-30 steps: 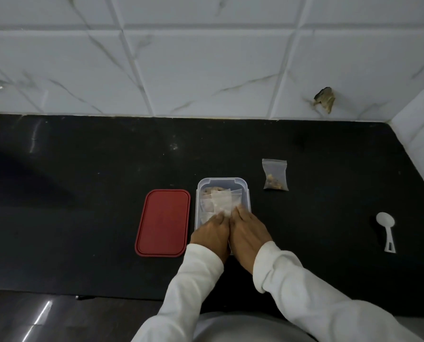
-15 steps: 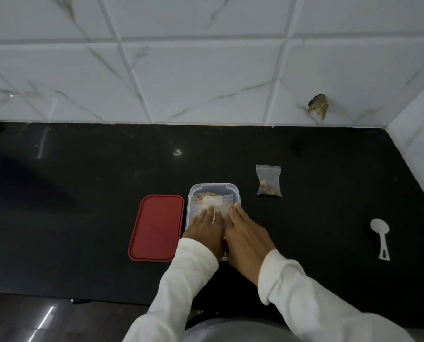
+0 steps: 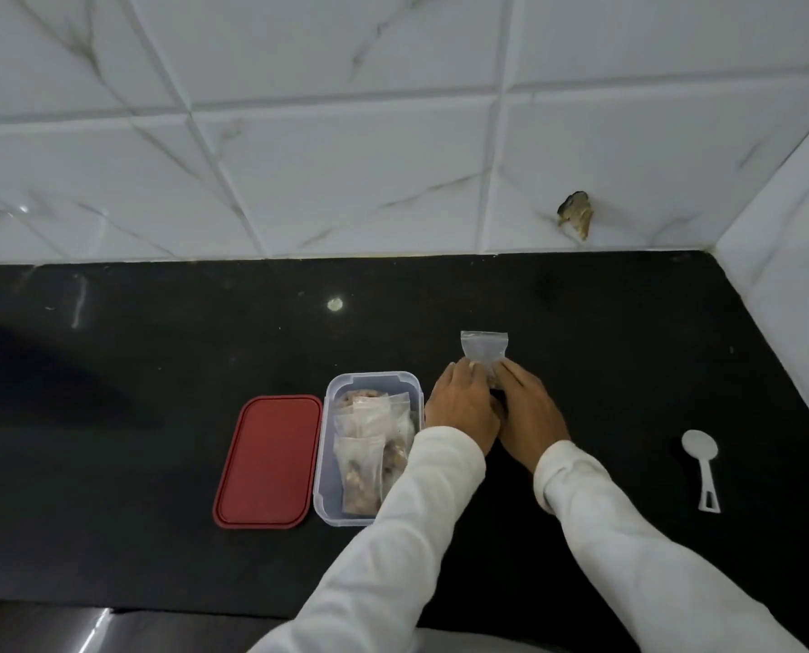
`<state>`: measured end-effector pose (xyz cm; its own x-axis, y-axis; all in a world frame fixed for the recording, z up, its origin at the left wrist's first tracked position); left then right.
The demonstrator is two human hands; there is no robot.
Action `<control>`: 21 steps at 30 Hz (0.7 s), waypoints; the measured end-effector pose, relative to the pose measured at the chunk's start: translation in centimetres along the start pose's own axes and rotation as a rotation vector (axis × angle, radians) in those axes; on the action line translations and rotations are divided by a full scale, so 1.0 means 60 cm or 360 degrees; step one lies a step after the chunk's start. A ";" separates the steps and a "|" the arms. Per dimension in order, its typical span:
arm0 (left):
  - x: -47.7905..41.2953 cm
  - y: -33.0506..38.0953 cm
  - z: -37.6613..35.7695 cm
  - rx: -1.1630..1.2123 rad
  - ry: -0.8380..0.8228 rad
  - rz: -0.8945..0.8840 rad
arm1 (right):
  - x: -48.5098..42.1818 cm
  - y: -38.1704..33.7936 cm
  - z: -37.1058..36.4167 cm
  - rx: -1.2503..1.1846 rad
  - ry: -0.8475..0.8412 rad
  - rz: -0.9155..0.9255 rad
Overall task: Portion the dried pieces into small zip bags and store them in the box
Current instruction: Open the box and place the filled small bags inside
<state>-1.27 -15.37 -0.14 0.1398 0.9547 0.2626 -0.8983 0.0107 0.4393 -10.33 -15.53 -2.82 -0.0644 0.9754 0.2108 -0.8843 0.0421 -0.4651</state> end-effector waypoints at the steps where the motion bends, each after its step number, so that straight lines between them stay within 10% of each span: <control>1: -0.011 -0.005 -0.015 -0.0054 -0.0040 0.0039 | -0.008 0.003 -0.003 -0.0010 0.0009 0.0033; 21: -0.072 -0.093 -0.086 0.1127 -0.0007 0.0818 | -0.068 0.110 -0.033 -0.1226 0.0065 -0.0663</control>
<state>0.97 -18.03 -8.17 -0.2084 0.7893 0.5776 -0.3807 -0.6094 0.6954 -14.99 -18.78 -8.47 0.2236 0.8546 0.4687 -0.2729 0.5166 -0.8116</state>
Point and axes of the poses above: each hand's wrist, its own x-axis away from the middle knuckle, its own z-axis out of the back of the hand, y = z × x, the point moved 10 cm from there along -x, towards the middle knuckle, and after that the axes turned 1 degree about -y, right-handed, at the moved point
